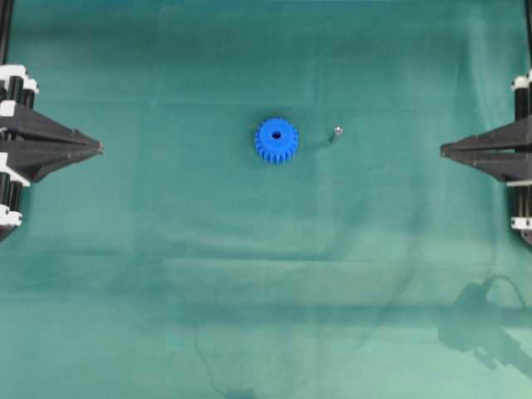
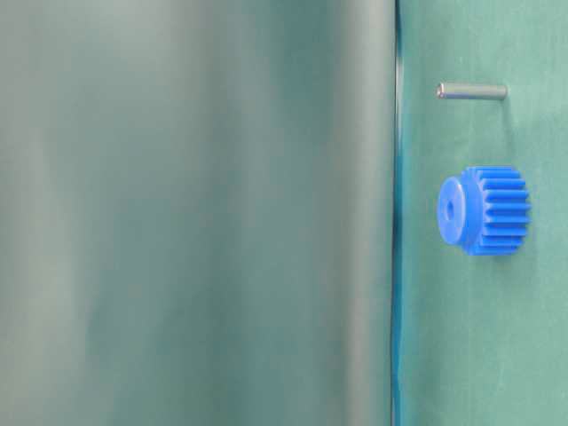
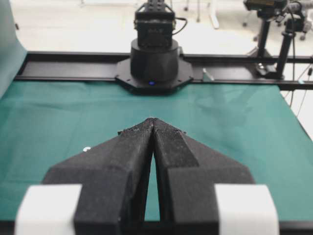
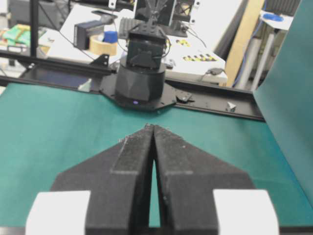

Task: Insert the shaft placed at a random location into the center hole of the small gear at another random location.
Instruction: 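Move the right gripper left toward the small silver shaft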

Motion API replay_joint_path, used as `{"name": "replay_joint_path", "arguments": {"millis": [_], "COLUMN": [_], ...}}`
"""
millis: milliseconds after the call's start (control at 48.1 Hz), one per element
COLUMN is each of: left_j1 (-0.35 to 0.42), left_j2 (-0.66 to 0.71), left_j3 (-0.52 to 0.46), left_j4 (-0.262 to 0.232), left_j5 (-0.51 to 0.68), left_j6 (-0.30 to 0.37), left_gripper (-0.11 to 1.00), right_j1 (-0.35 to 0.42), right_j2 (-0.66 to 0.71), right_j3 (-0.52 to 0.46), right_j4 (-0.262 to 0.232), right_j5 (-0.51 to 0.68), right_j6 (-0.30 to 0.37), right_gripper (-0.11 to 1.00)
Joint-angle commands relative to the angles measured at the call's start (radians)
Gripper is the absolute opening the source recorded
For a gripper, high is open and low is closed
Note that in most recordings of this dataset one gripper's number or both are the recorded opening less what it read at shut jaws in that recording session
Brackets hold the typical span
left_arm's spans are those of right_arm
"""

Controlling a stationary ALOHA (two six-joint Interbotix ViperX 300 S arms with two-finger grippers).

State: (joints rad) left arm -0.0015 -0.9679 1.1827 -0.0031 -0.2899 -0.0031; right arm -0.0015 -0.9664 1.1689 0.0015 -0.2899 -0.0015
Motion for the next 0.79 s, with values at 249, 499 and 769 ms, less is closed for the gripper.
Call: {"name": "replay_joint_path", "arguments": {"millis": [249, 499, 769], "left_j1": [0.008, 0.021, 0.035], "left_j2": [0.003, 0.006, 0.009], "left_j3": [-0.012, -0.002, 0.009], "left_j4": [-0.038, -0.038, -0.037], "left_j5": [-0.002, -0.002, -0.002], "left_j6": [0.015, 0.014, 0.012], "left_gripper": [0.00, 0.00, 0.00], "right_j1": [-0.167, -0.236, -0.241], "right_j2": [0.181, 0.477, 0.767], "right_j3": [0.009, 0.006, -0.008], "right_j4": [0.002, 0.020, 0.089], "right_j5": [-0.124, -0.285, -0.477], "right_j6": [-0.002, 0.011, 0.011], "right_gripper": [0.11, 0.16, 0.78]}}
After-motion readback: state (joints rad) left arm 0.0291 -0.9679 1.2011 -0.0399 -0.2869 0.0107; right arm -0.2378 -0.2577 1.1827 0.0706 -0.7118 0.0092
